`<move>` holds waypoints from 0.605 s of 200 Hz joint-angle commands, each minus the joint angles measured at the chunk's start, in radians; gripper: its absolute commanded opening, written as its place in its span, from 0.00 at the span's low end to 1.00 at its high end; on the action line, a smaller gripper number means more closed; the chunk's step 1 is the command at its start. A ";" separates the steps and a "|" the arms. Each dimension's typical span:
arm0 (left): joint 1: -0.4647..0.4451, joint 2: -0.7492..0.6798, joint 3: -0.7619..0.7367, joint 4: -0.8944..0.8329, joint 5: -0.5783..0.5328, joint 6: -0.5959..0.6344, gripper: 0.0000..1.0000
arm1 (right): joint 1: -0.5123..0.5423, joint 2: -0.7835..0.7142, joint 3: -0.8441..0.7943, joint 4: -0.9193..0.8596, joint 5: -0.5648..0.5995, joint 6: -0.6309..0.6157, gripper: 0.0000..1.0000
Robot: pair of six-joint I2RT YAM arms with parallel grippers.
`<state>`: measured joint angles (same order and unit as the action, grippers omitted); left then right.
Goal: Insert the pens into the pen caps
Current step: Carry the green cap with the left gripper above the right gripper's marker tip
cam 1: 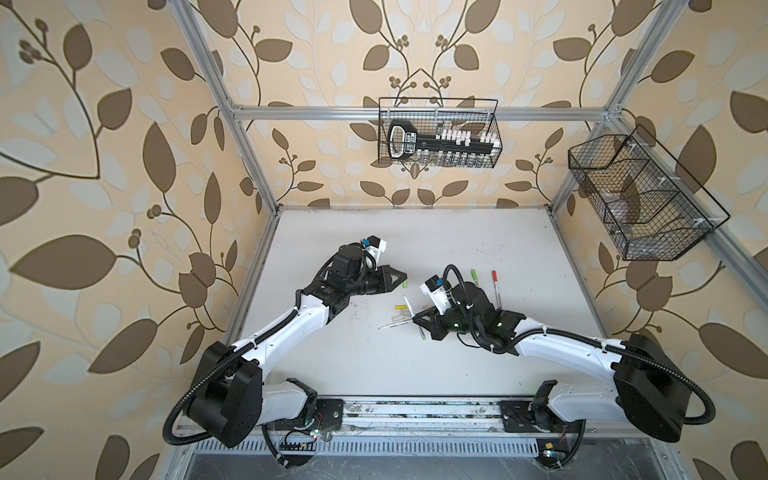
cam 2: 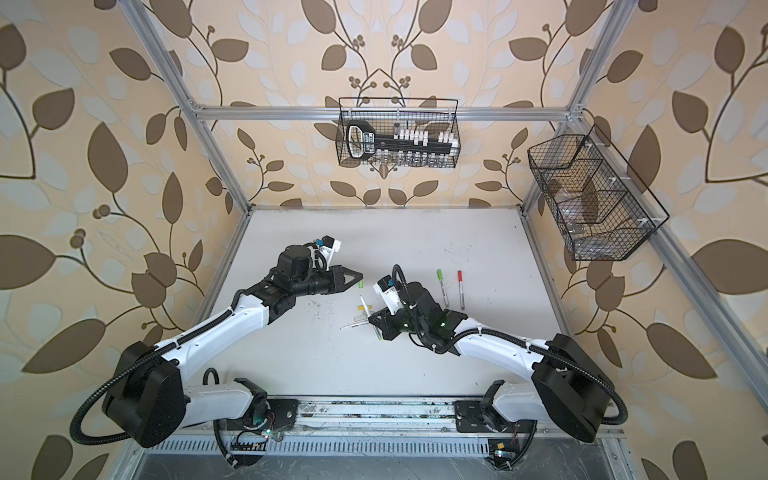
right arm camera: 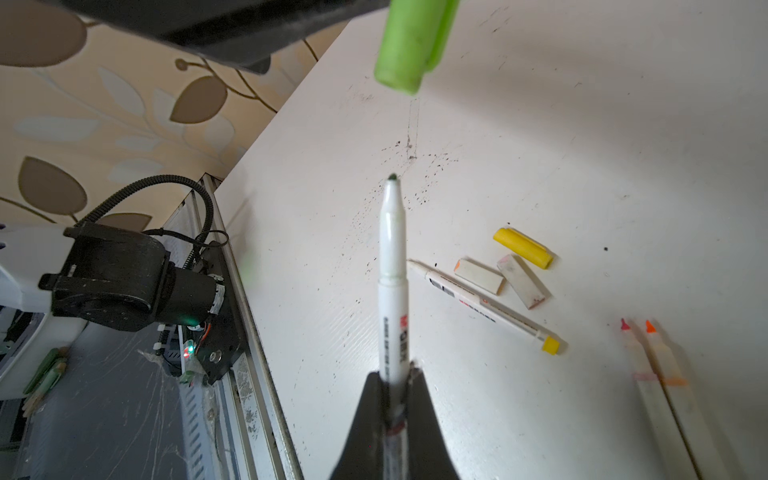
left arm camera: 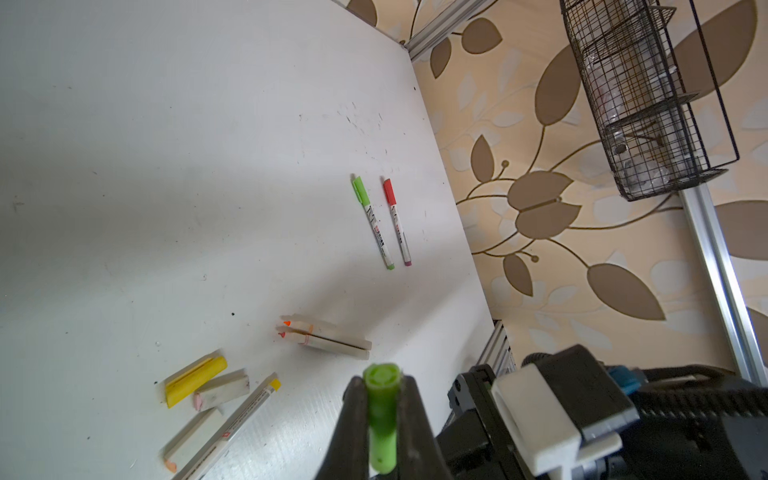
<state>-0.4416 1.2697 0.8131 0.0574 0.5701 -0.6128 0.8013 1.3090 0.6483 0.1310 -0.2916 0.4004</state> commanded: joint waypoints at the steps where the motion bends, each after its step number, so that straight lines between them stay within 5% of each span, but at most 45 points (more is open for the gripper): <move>1: 0.004 -0.028 -0.009 0.044 0.031 -0.005 0.05 | 0.003 -0.022 0.022 0.007 0.021 0.002 0.07; 121: 0.004 -0.054 -0.052 0.057 0.030 -0.001 0.04 | 0.003 -0.011 0.042 0.009 0.031 0.008 0.07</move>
<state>-0.4416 1.2575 0.7685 0.0738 0.5743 -0.6128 0.8013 1.3006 0.6552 0.1310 -0.2722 0.4038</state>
